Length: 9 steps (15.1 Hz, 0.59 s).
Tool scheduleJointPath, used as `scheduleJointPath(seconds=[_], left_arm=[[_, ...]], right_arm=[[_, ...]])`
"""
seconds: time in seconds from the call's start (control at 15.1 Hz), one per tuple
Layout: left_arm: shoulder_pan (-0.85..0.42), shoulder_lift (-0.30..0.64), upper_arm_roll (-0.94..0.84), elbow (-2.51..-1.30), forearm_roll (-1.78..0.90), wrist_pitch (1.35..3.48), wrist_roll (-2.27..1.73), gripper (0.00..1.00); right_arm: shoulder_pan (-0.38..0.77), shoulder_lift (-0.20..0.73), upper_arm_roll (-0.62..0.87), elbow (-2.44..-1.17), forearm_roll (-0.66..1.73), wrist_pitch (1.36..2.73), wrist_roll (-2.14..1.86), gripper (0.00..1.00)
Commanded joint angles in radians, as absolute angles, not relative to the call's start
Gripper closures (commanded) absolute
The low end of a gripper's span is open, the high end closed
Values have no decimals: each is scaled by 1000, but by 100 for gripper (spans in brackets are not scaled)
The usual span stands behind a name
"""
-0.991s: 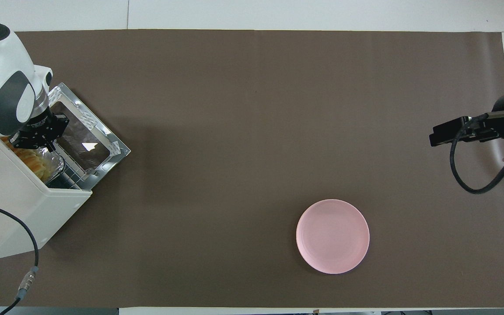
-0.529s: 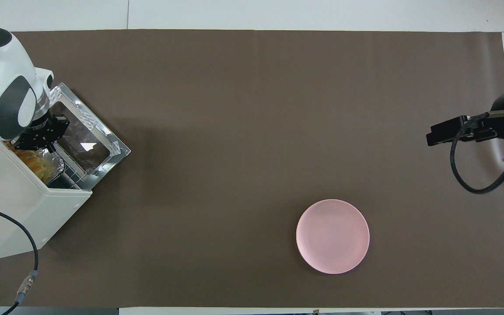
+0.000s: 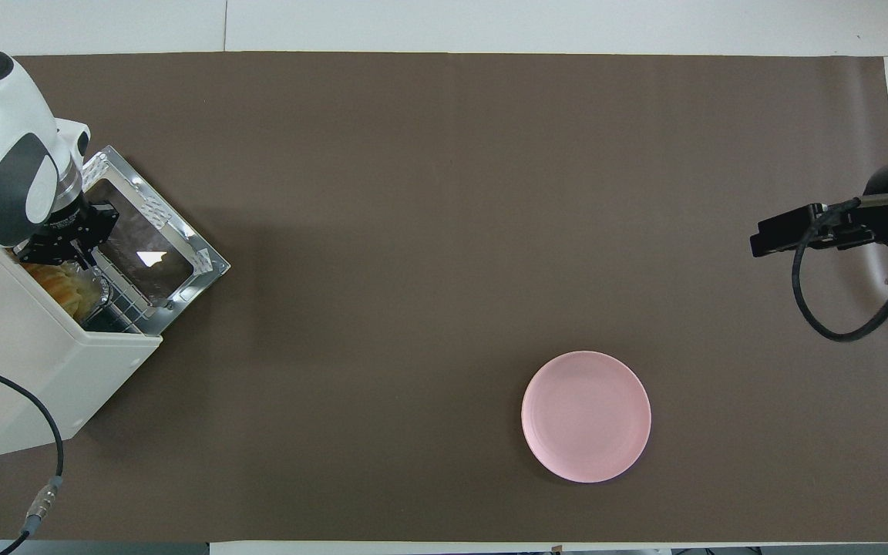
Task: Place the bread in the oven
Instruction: 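Withdraw the left gripper up out of the oven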
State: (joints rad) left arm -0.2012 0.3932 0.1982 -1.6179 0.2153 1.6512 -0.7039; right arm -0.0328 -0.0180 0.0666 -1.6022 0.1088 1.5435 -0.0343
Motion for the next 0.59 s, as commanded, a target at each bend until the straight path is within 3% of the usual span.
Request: scheduleJointPath(seconds=[0.0,0.07,0.2,0.33,0.53], left_arm=[[-196,353,195,-1664,242,1674,-693,28],[-199,353,195,-1663,242,1671,-693,10],[-198,354,195,-1658,242,1674,-693,8],[-201,359,195,-1641,247,1675,-693,0],[-216,360,192,-1620,265,1696,-692,0]], right_arm=[[-54,-23,75,-1609,114,1562,-61,0],[-55,-21,75,-1606,114,1562,-61,0],[-49,-21,75,-1603,110,1568,-57,0],[-40,-28,72,-1598,106,1568,-57,0],[-6,-26,75,-1594,-13,1595,-54,0]])
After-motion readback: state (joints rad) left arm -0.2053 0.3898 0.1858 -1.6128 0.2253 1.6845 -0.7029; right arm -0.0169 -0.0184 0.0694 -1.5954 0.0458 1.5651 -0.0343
